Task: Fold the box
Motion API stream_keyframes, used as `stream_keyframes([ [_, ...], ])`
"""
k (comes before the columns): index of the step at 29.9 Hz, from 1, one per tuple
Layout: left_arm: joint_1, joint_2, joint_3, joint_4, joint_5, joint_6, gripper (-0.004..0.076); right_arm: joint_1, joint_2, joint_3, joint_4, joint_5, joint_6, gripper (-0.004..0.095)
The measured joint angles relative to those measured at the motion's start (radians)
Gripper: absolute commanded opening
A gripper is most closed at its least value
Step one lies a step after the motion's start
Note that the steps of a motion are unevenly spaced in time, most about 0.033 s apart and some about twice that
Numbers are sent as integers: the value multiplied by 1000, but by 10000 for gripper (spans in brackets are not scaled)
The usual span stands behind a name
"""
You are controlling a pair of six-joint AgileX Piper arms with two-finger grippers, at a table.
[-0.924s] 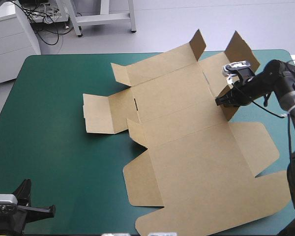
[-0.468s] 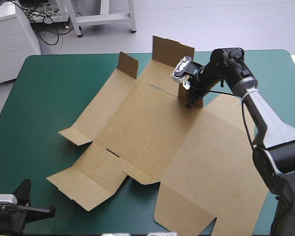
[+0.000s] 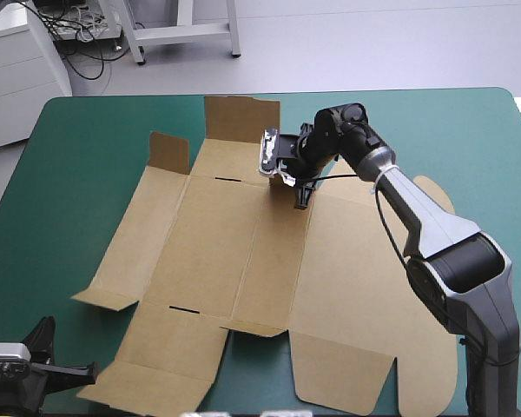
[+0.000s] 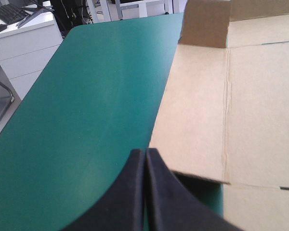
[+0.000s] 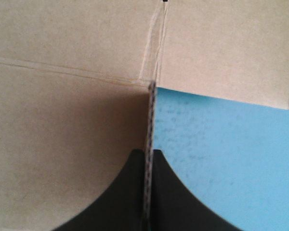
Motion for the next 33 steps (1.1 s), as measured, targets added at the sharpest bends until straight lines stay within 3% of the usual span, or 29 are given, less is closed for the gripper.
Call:
stream_keyframes([
  [7,0,0,0,0,0,0,-32,27,20,-2,89,-88,-175,-21],
  [13,0,0,0,0,0,0,-32,27,49,-2,122,-116,-162,1],
  [16,0,0,0,0,0,0,-32,27,59,-2,118,-120,-109,120],
  [23,0,0,0,0,0,0,-32,27,61,-6,72,-135,48,554],
  [25,0,0,0,0,0,0,-32,27,61,-6,70,-145,81,619],
  [30,0,0,0,0,0,0,-32,27,55,-51,70,-126,209,615],
  [33,0,0,0,0,0,0,-32,27,40,-102,59,-81,323,463],
])
